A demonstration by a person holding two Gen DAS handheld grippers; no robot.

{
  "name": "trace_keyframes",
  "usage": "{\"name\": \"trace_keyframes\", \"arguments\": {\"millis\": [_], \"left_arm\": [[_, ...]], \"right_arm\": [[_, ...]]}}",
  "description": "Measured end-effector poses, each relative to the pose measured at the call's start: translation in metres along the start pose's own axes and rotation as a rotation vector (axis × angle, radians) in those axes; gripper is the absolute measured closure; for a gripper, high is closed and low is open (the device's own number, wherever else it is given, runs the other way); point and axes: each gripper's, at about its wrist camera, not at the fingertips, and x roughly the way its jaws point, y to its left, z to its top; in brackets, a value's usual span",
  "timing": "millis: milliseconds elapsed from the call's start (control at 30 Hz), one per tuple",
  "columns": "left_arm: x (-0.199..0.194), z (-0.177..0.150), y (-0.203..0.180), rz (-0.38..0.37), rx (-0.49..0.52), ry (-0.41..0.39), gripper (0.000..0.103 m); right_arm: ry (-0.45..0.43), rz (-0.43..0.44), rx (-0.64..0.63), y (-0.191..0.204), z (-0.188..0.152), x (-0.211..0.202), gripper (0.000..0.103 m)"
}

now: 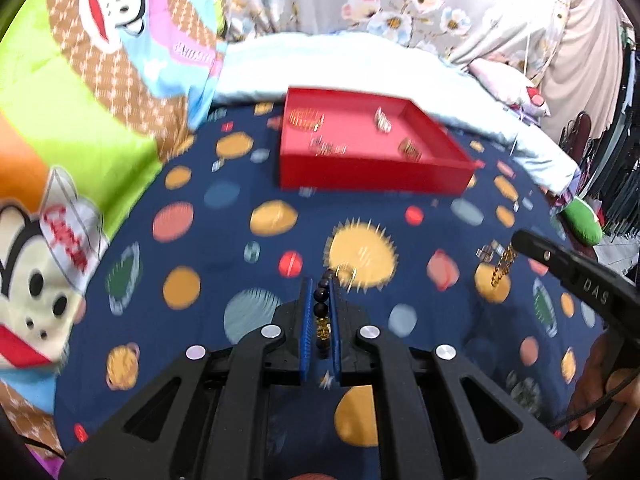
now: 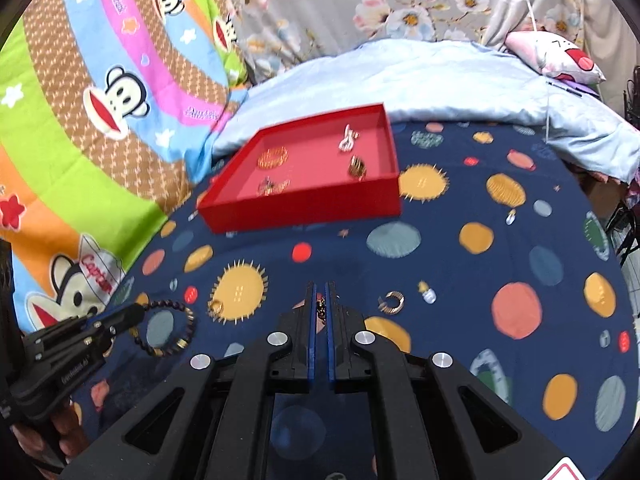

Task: Organize jewelry
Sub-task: 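Carry the bracelet and chain over the red tray and open both tools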

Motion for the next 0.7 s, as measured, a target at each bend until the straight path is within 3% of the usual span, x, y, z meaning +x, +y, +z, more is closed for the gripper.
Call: {"name": "trace_keyframes", "arguments": {"millis": [333, 533, 700], "left_arm": [[-0.013, 0.073, -0.014, -0.036, 0.027, -0.141, 0.096], [0.001, 0.117, -0.023, -0.020, 0.045, -0.211, 0.096], [0.024, 0.145, -0.025, -0.026, 0.031, -0.219, 0.096]], "right_arm": [[-0.099, 0.007, -0.042, -0.003, 0.048, -0.015, 0.100], [-0.155, 0.008, -0.088, 0.006, 0.089, 0.000, 0.100], [-0.164, 0.030, -0.090, 0.012, 0.118, 0.028, 0.100]]}}
